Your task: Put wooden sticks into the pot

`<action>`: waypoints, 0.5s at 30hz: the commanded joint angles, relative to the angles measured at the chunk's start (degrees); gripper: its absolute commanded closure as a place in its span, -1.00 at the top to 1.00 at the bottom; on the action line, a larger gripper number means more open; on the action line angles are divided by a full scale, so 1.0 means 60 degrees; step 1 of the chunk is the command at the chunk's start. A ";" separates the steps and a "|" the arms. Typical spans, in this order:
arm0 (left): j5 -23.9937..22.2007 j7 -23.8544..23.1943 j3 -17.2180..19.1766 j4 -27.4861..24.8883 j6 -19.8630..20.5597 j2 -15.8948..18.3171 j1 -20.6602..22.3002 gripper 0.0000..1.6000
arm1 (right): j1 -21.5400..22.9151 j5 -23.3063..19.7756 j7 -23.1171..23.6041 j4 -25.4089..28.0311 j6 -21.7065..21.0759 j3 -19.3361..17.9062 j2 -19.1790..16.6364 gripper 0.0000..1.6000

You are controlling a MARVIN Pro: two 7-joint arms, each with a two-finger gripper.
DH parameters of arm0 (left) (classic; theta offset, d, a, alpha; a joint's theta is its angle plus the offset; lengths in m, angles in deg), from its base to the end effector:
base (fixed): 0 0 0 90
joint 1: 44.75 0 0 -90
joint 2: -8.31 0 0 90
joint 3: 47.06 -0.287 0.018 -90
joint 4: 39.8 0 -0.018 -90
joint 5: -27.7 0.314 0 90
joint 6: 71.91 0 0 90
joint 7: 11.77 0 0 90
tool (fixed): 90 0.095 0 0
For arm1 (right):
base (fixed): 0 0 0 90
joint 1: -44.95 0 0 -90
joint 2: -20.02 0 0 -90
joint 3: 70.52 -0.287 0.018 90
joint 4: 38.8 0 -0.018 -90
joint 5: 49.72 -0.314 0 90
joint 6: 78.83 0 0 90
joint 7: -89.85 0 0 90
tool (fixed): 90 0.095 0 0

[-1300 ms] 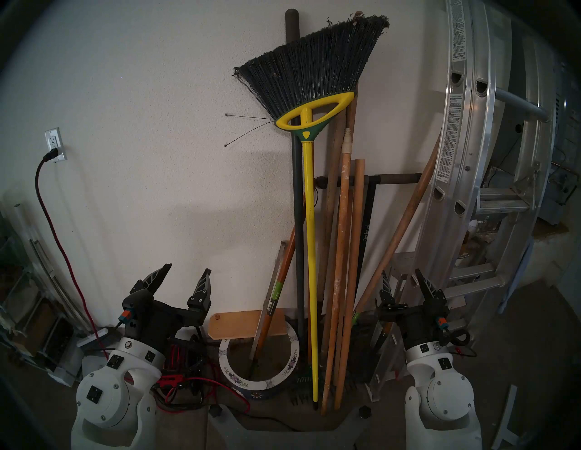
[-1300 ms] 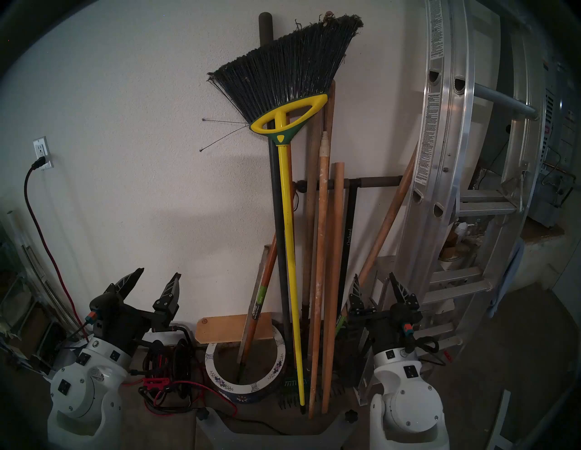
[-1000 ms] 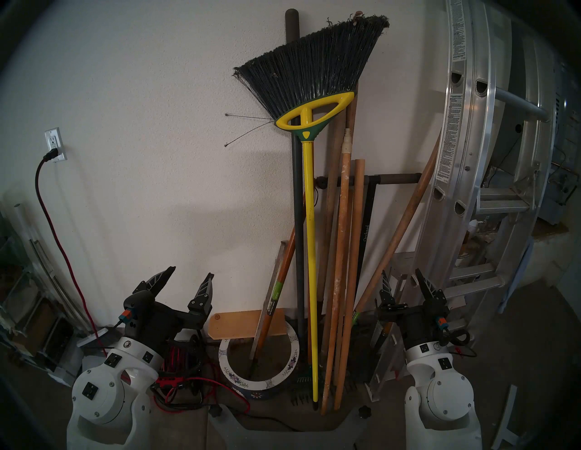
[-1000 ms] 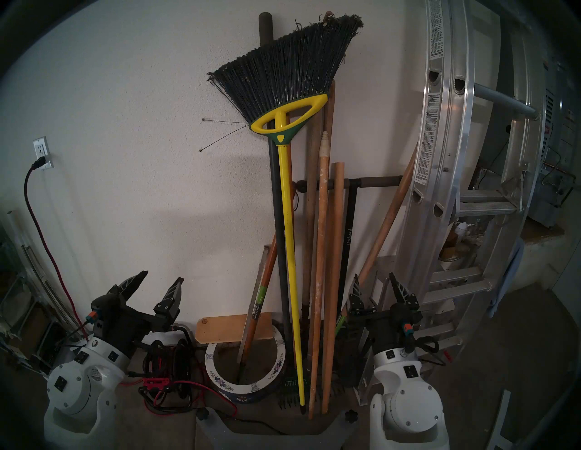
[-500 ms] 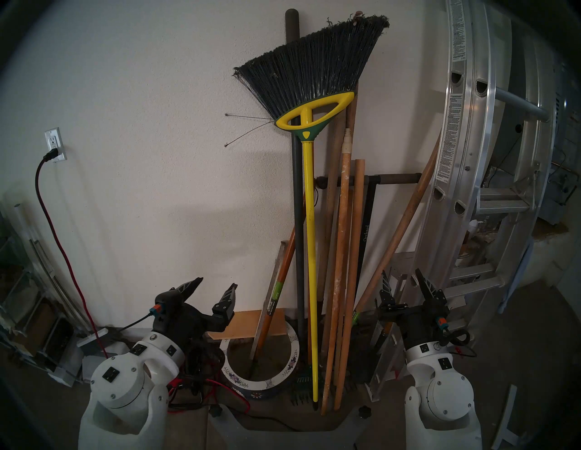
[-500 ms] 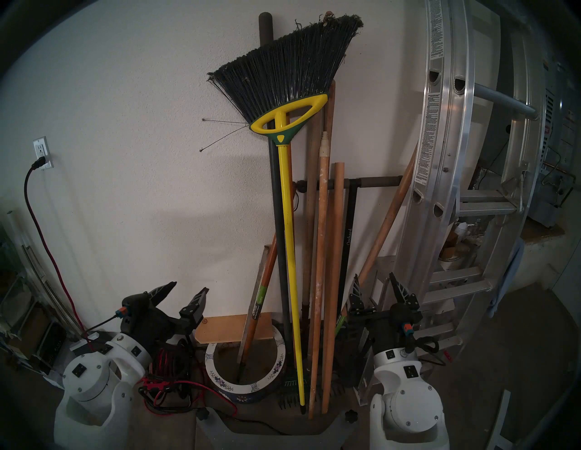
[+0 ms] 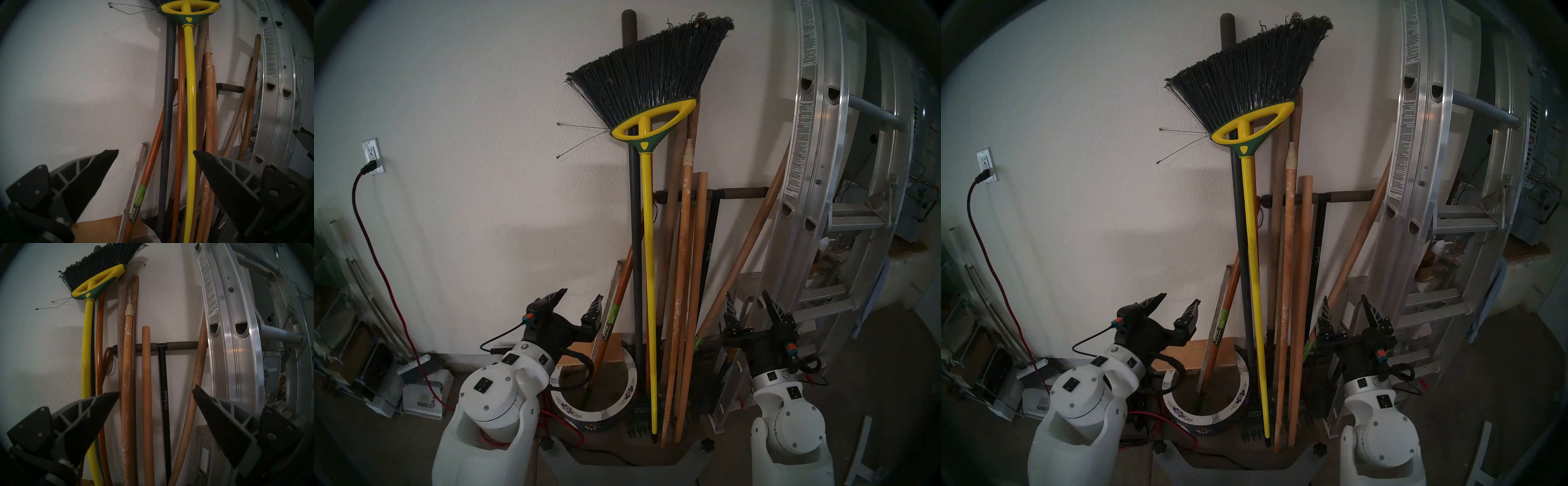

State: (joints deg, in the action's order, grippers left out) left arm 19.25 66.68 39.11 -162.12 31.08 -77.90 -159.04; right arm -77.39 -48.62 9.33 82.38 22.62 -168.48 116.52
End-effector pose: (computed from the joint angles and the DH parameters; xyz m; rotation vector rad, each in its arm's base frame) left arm 0.3008 -0.0404 -0.2497 2.0839 -0.1984 1.9137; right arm 0.2645 -0.0258 -0.2622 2.0096 0.0171 2.3782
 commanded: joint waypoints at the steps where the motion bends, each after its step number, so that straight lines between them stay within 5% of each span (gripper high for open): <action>1: 0.0104 0.0322 -0.0598 0.0459 0.0213 -0.0314 0.1062 1.00 | -0.0003 0.0000 0.0006 0.0010 -0.0003 0.0010 -0.0001 1.00; 15: 0.0334 0.1133 -0.1846 0.1967 0.0259 -0.0350 0.2748 1.00 | -0.0002 0.0001 0.0005 0.0008 0.0000 0.0009 0.0000 1.00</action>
State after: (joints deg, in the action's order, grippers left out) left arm 21.02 71.89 30.74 -153.07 33.05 -79.38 -148.68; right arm -77.39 -48.62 9.32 82.38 22.62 -168.48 116.53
